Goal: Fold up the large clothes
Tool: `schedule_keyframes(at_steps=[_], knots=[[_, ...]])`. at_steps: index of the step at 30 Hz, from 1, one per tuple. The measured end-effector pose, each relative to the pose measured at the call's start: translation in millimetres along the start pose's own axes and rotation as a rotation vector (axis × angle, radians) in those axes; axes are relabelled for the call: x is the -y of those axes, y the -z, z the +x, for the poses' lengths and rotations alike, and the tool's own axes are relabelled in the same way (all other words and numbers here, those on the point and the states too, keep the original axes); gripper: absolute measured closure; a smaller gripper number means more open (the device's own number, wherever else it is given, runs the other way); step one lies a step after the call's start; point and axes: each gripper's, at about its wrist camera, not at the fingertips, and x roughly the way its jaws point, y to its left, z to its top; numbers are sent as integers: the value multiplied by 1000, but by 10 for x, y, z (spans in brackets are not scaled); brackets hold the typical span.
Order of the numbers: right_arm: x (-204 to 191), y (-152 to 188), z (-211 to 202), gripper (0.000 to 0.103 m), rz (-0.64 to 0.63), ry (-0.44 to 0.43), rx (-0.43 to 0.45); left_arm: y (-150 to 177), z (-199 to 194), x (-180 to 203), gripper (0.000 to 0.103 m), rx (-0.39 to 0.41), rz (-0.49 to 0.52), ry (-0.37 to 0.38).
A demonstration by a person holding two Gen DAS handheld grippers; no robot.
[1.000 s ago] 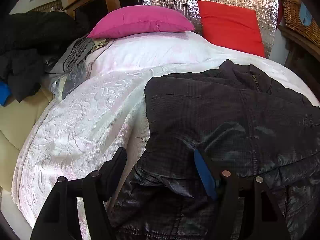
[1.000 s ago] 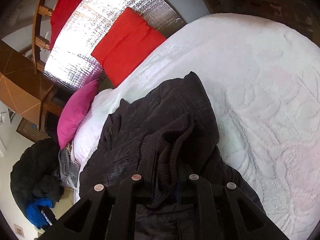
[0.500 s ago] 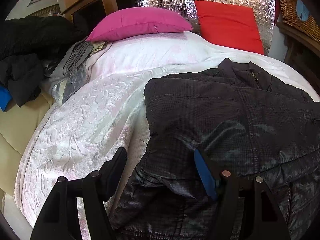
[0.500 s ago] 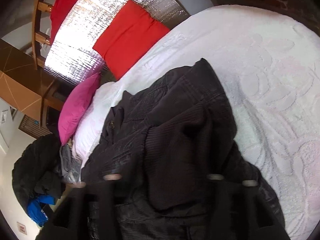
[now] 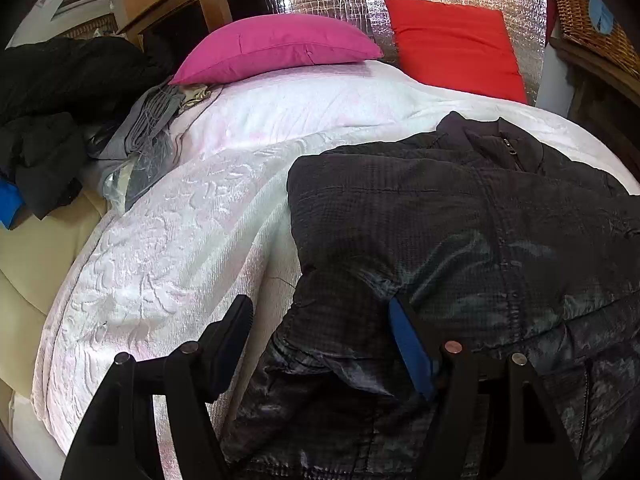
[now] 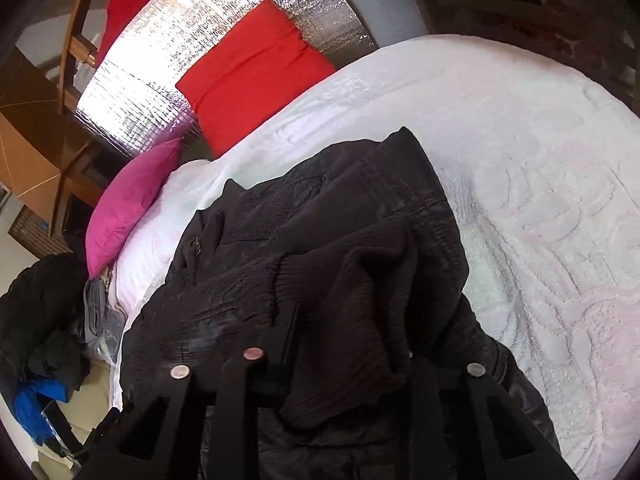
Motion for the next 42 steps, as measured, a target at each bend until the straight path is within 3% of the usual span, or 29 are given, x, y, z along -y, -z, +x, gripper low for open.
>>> schedule_keyframes(at_steps=[11,16,18,21,25,26,28,29,30,31,33,37,42], knots=[[-213,26,-240,80,-49,-67,44,11,-4,-6,32,8,15,-7],[-88,21,-353,81,-6,-32,55,22,-17,-2,32,14,25,-8],[24,11,-331,81,20,-19,24,29,-25,12,32,20,38,-9],[146,49,-114,80,34,3,-124,44,-19,43,25,24,67,-24],[211,9,-180,80,58,-53,-121,34,-30,34,24,24,64,-20],[215,-24,-271,78,62,-64,-84,29,-36,23,24,23,57,-11],[180,-52,-399,69,41,-44,-10,9,-48,19,24,27,57,1],[165,-62,-444,49,32,-40,17,-3,-54,17,24,30,58,6],[147,-74,-477,20,30,-44,40,-25,-59,11,24,34,56,15],[140,-75,-519,15,32,-61,71,-49,-60,-1,23,36,48,24],[106,-86,-591,15,22,-97,132,-96,-52,-36,22,39,28,43],[13,-142,-440,16,-7,-99,100,-166,5,-71,22,51,21,31],[-111,-146,-90,19,-105,23,102,-205,78,-37,22,74,50,-33]])
